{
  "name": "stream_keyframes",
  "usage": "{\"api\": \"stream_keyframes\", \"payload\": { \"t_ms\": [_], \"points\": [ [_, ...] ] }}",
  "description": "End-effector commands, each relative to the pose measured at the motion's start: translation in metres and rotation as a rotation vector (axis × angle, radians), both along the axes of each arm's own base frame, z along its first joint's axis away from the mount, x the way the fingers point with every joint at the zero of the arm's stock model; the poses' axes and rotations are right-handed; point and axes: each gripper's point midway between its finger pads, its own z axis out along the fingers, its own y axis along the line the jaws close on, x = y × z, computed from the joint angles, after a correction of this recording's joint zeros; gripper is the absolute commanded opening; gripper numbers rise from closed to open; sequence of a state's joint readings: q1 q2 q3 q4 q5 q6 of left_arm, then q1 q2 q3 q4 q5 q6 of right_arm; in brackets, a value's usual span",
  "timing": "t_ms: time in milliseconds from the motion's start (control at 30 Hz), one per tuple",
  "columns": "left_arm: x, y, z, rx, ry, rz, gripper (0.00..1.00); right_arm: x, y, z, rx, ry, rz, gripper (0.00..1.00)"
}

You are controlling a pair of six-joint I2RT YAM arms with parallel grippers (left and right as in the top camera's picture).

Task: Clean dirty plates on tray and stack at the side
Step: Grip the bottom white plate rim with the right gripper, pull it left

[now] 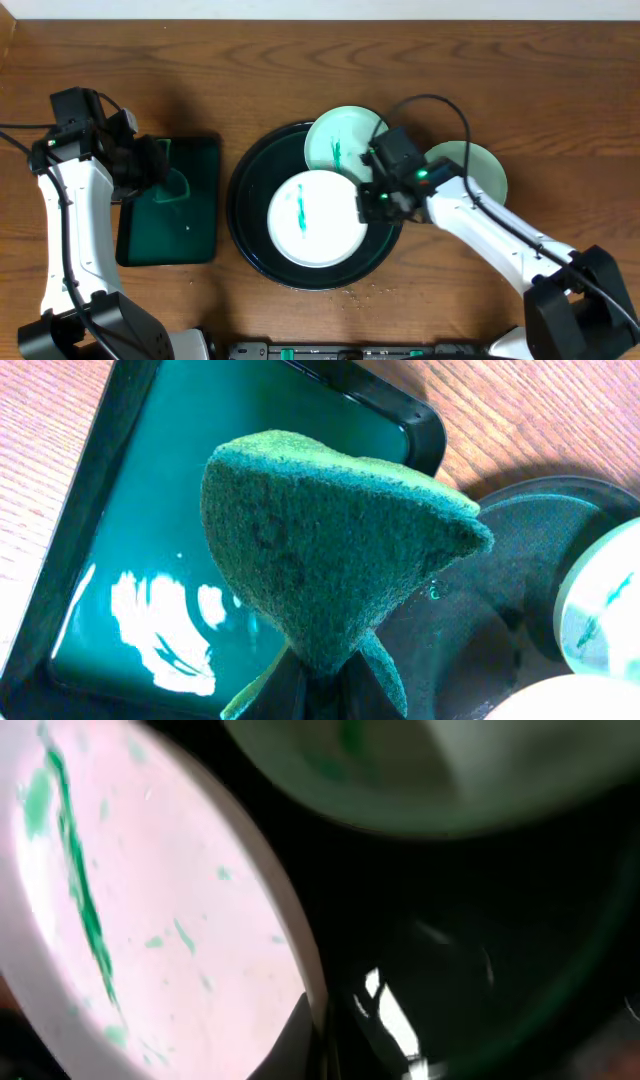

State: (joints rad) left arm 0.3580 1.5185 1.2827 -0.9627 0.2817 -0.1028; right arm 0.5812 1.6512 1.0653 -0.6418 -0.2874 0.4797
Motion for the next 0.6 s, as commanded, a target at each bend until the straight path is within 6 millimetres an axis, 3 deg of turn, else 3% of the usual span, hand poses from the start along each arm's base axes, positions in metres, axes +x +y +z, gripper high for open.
{"api": "stream_keyframes", "payload": {
  "t_ms": [0, 100, 233, 567],
  "points": [
    [0.003, -0.002, 0.005, 0.017, -0.013, -0.026, 0.07, 0.006, 0.029, -0.015, -0.004, 0.002, -0.020, 0.01],
    [0.004, -0.009, 0.005, 0.017, -0.013, -0.047, 0.07, 0.005, 0.042, -0.033, -0.040, 0.052, 0.003, 0.01],
    [0.008, -0.025, 0.005, 0.017, -0.015, -0.098, 0.07, 0.004, 0.050, -0.041, -0.092, 0.089, 0.032, 0.01],
    [0.003, -0.085, -0.002, -0.013, 0.029, -0.222, 0.08, 0.005, 0.042, -0.064, -0.103, 0.191, -0.020, 0.01]
  ]
}}
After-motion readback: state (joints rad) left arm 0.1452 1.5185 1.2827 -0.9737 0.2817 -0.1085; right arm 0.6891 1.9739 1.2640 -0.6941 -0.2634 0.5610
